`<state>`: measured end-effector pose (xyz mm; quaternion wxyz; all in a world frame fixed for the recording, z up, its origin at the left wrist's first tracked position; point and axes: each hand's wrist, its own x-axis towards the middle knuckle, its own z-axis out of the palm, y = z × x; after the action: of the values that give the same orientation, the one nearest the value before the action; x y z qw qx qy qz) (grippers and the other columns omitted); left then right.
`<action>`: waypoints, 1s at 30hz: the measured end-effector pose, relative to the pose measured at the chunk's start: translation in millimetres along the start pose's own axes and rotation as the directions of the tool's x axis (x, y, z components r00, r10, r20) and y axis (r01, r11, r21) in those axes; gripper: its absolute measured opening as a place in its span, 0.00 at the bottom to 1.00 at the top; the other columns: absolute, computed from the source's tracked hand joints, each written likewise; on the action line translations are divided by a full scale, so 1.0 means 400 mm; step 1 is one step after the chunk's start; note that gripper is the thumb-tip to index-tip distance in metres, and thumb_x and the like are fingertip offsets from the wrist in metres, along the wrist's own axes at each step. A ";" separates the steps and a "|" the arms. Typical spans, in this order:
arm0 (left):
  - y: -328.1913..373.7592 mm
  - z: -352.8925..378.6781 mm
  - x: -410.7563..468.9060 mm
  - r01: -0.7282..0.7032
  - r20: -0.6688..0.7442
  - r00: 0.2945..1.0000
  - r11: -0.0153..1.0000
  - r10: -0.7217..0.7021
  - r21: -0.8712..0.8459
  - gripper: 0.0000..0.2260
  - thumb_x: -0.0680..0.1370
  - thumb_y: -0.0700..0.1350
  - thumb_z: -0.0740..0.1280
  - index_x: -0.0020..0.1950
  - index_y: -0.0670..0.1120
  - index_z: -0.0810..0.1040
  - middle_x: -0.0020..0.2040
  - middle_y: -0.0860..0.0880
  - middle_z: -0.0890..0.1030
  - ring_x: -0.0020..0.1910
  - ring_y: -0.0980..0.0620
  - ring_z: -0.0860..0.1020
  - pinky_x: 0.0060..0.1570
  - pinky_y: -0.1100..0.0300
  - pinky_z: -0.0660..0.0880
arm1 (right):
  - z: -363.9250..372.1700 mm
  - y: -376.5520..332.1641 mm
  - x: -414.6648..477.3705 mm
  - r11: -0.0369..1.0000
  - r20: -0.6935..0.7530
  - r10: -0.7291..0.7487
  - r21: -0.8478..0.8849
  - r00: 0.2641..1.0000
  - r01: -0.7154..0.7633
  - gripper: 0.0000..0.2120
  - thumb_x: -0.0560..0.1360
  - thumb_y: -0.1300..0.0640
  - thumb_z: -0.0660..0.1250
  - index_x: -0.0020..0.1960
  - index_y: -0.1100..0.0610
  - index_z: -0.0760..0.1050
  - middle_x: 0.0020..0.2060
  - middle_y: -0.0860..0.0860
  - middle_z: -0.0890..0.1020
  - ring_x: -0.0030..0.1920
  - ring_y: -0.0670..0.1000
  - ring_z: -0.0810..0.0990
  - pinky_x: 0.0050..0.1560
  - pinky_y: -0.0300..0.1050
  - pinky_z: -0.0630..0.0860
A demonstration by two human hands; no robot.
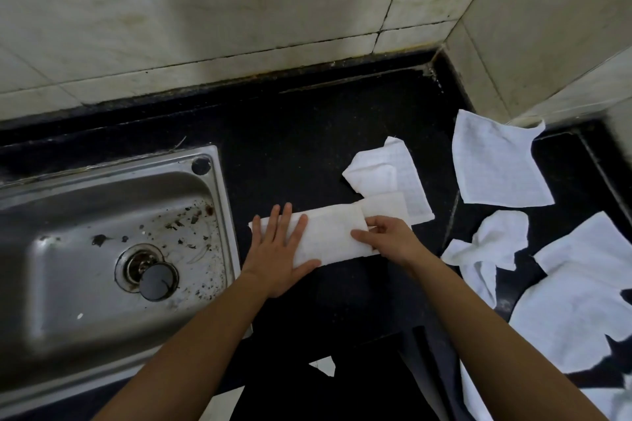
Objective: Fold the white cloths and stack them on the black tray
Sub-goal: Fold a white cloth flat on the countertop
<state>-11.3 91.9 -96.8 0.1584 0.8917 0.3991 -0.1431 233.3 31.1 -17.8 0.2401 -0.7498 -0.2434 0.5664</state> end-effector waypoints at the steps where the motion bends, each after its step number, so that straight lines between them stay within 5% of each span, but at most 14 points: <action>1: -0.004 -0.003 -0.002 -0.012 -0.005 1.000 1.000 0.012 0.015 0.41 0.75 0.75 0.38 0.80 0.51 0.36 0.80 0.41 0.36 0.79 0.40 0.38 0.74 0.35 0.37 | 0.007 -0.010 -0.005 0.999 0.000 -0.020 0.034 1.000 0.020 0.13 0.75 0.53 0.74 0.58 0.53 0.81 0.45 0.51 0.85 0.44 0.47 0.84 0.37 0.34 0.77; 6: -0.037 -0.019 -0.037 0.160 -0.099 0.979 0.976 -0.176 -0.145 0.37 0.79 0.69 0.41 0.81 0.49 0.41 0.81 0.42 0.38 0.79 0.44 0.36 0.76 0.41 0.37 | 0.071 -0.044 -0.012 0.982 -0.111 -0.187 -0.060 0.976 0.182 0.13 0.76 0.52 0.72 0.59 0.49 0.80 0.41 0.50 0.82 0.40 0.44 0.81 0.40 0.34 0.73; 10: -0.103 -0.018 -0.111 0.348 -0.154 0.895 0.869 -0.420 -0.351 0.27 0.82 0.55 0.52 0.78 0.42 0.61 0.79 0.37 0.57 0.77 0.36 0.57 0.71 0.36 0.59 | 0.176 -0.072 -0.013 0.925 -0.015 -0.303 -0.247 0.953 0.290 0.14 0.76 0.50 0.71 0.62 0.47 0.78 0.40 0.46 0.79 0.42 0.44 0.79 0.44 0.35 0.76; 13: -0.153 -0.003 -0.159 0.325 -0.100 0.907 0.829 -0.410 -0.455 0.24 0.83 0.47 0.57 0.78 0.42 0.61 0.78 0.40 0.61 0.75 0.39 0.63 0.72 0.43 0.63 | 0.269 -0.085 -0.010 0.857 0.085 -0.351 -0.372 0.933 0.356 0.18 0.78 0.49 0.68 0.66 0.49 0.75 0.40 0.43 0.78 0.43 0.44 0.80 0.50 0.41 0.78; 16: -0.185 0.003 -0.193 0.270 -0.066 0.935 0.822 -0.348 -0.501 0.28 0.81 0.51 0.52 0.80 0.43 0.59 0.79 0.45 0.60 0.77 0.46 0.63 0.74 0.54 0.59 | 0.355 -0.086 -0.004 0.791 0.160 -0.372 -0.460 0.914 0.403 0.20 0.79 0.51 0.66 0.70 0.53 0.72 0.47 0.49 0.82 0.50 0.48 0.80 0.55 0.40 0.74; 19: -0.193 0.002 -0.203 0.268 -0.058 0.938 0.819 -0.343 -0.508 0.29 0.79 0.52 0.52 0.79 0.42 0.60 0.79 0.44 0.61 0.76 0.44 0.64 0.73 0.54 0.61 | 0.413 -0.080 0.003 0.740 0.205 -0.376 -0.520 0.904 0.426 0.22 0.80 0.51 0.65 0.72 0.56 0.71 0.55 0.55 0.82 0.58 0.53 0.79 0.59 0.42 0.72; 24: -0.187 0.007 -0.200 0.279 -0.132 0.915 0.835 -0.380 -0.474 0.29 0.79 0.54 0.50 0.77 0.41 0.65 0.76 0.41 0.67 0.72 0.40 0.69 0.70 0.47 0.68 | 0.393 -0.061 -0.001 0.689 0.188 -0.398 -0.585 0.898 0.428 0.23 0.80 0.44 0.64 0.71 0.53 0.72 0.58 0.51 0.80 0.54 0.50 0.80 0.56 0.45 0.76; 28: -0.164 0.002 -0.185 0.176 -0.227 0.940 0.934 -0.253 -0.312 0.26 0.81 0.54 0.52 0.76 0.43 0.66 0.77 0.41 0.65 0.74 0.41 0.66 0.67 0.43 0.70 | 0.307 0.007 0.014 0.350 0.142 -0.713 -0.777 0.687 0.523 0.15 0.79 0.53 0.66 0.63 0.56 0.79 0.59 0.54 0.79 0.53 0.55 0.81 0.51 0.54 0.80; 30: -0.152 -0.002 -0.174 0.085 -0.221 0.966 0.974 -0.132 -0.210 0.26 0.81 0.55 0.53 0.76 0.44 0.66 0.78 0.41 0.63 0.75 0.42 0.65 0.66 0.42 0.70 | 0.281 0.026 0.024 0.210 0.188 -0.707 -0.865 0.682 0.456 0.21 0.79 0.49 0.64 0.69 0.57 0.75 0.69 0.57 0.74 0.64 0.58 0.76 0.60 0.58 0.78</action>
<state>-101.8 84.3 -79.9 0.1905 0.8586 0.4758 -0.0052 128.1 38.8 -58.8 0.0529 -0.6748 -0.7249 0.1281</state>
